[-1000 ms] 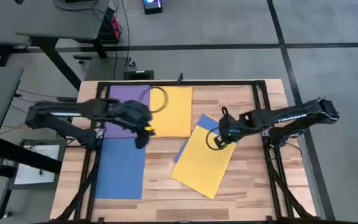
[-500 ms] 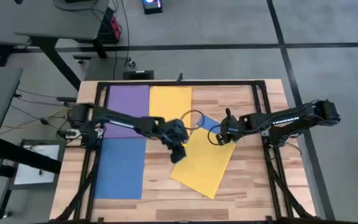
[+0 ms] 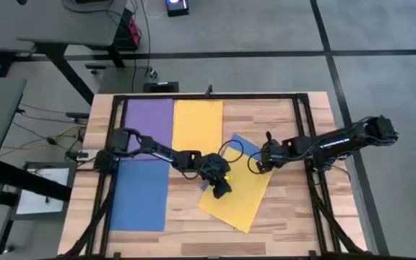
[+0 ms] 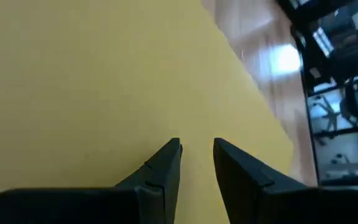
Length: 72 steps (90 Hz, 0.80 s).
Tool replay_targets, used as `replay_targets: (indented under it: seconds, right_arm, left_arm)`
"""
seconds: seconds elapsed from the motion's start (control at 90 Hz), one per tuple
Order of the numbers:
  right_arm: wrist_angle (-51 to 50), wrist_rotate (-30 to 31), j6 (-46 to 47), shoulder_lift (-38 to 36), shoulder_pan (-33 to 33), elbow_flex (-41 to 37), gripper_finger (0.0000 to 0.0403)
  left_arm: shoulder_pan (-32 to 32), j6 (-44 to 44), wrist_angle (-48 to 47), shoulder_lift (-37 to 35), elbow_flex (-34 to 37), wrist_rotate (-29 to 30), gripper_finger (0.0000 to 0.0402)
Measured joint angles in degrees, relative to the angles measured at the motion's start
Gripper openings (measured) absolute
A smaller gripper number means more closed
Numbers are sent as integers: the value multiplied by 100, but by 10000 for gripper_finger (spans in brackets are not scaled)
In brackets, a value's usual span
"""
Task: Organize paper
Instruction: Stack the yellow paper on top of the yellow paper
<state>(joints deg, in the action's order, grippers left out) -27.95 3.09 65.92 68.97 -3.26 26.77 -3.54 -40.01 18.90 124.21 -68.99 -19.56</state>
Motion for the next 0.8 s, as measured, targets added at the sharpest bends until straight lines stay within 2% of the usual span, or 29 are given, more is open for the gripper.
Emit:
replay_targets:
  seconds: [0.289,0.489,0.544,0.689,0.8]
  right_arm:
    - [463,-255,50,9,-292,-9,200]
    - [415,-253,26,11,-335,-9,200]
    - [411,-251,26,11,-335,-9,200]
    - [441,-249,26,11,-335,-9,200]
    - [441,-243,23,11,-335,-9,200]
  left_arm:
    - [143,20,-30,35,4,29,82]
    - [130,158,-254,-116,-70,-45,82]
    - [73,504,-648,-186,-212,130,82]
    - [-128,1748,-2046,-287,-839,1194,81]
    - [-200,2260,-2713,-153,-1168,1576,81]
